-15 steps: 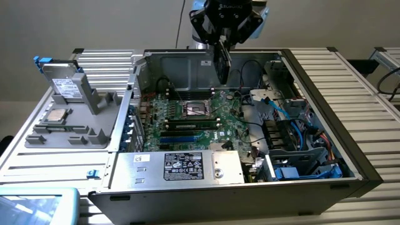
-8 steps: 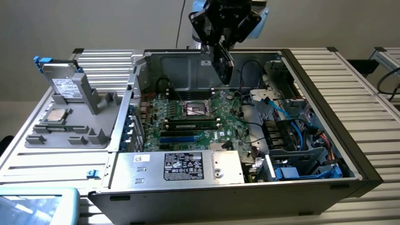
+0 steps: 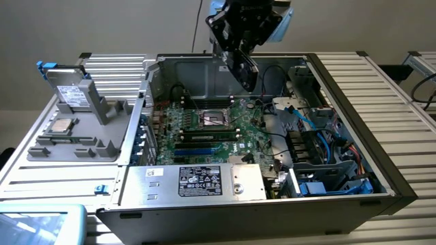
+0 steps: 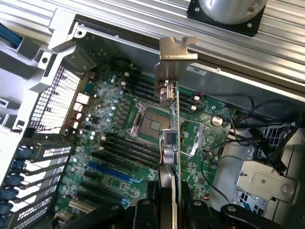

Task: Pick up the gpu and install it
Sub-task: 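Insert the gpu into the slot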

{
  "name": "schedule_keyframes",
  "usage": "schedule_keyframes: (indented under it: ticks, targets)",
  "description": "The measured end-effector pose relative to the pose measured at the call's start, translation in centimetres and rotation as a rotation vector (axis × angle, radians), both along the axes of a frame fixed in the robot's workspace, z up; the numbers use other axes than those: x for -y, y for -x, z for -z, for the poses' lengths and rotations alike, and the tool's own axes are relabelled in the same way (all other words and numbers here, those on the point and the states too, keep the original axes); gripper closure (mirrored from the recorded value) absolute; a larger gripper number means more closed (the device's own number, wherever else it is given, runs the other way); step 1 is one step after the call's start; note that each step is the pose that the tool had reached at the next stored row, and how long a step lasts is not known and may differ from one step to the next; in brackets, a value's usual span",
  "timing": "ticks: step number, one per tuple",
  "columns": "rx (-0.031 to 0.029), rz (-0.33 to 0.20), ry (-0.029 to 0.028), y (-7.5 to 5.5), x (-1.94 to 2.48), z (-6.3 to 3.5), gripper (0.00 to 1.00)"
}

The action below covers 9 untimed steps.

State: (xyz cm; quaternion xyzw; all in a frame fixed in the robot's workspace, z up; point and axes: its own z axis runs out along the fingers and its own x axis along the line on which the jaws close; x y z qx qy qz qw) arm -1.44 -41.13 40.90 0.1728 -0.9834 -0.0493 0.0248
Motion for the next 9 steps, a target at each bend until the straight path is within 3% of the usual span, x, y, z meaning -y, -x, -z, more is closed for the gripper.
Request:
schedule_keyframes:
  ticks: [9]
  targets:
    - [0.0011,-0.164,0.0,0.0,0.0,0.24,0.71]
